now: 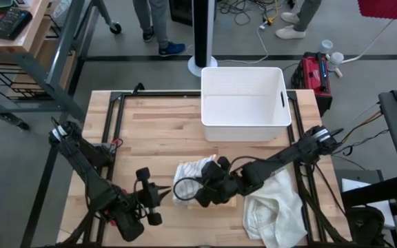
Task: Fold towel
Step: Stack the brown towel on top of the yellow towel
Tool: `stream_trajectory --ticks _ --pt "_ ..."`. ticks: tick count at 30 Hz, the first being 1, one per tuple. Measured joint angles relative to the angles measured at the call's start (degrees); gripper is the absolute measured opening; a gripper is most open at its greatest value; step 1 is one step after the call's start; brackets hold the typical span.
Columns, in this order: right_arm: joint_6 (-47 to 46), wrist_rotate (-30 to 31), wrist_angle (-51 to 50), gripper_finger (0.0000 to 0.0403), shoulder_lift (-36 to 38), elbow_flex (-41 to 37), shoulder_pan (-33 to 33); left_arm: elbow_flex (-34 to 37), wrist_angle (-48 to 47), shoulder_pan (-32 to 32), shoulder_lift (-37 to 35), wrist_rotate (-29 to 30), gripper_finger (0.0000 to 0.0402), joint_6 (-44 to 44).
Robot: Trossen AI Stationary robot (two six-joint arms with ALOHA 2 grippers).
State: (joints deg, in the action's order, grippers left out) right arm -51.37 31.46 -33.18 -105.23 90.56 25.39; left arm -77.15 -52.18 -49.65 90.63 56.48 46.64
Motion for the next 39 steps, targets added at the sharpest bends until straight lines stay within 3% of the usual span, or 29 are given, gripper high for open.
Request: stream_trajectory --ticks 8,18,25,34,39 --pt "-5.3 0.1 -11.33 0.0003 -0.11 -0.48 0.61 0.9 -0.4 0.26 0.0 0.02 0.0037 0.35" --pt "-11.66 -1.89 -12.9 0.001 -0.16 -5.95 1.33 4.88 -0.34 2.49 0.04 0.01 0.0037 2.84" --pt "-13.91 -6.81 -13.96 0.0091 -0.66 -7.09 1.35 6.92 0.98 4.45 0.04 -1.98 0.0037 3.62" --pt "-17.47 -15.09 -24.53 0.0183 -1.33 -7.23 2.2 7.61 2.17 7.64 1.06 -6.83 0.0037 3.18" --pt "-19.27 -16.7 -29.47 0.0209 -1.4 -7.23 3.72 7.63 5.81 10.38 2.28 -15.64 0.0034 -0.9"
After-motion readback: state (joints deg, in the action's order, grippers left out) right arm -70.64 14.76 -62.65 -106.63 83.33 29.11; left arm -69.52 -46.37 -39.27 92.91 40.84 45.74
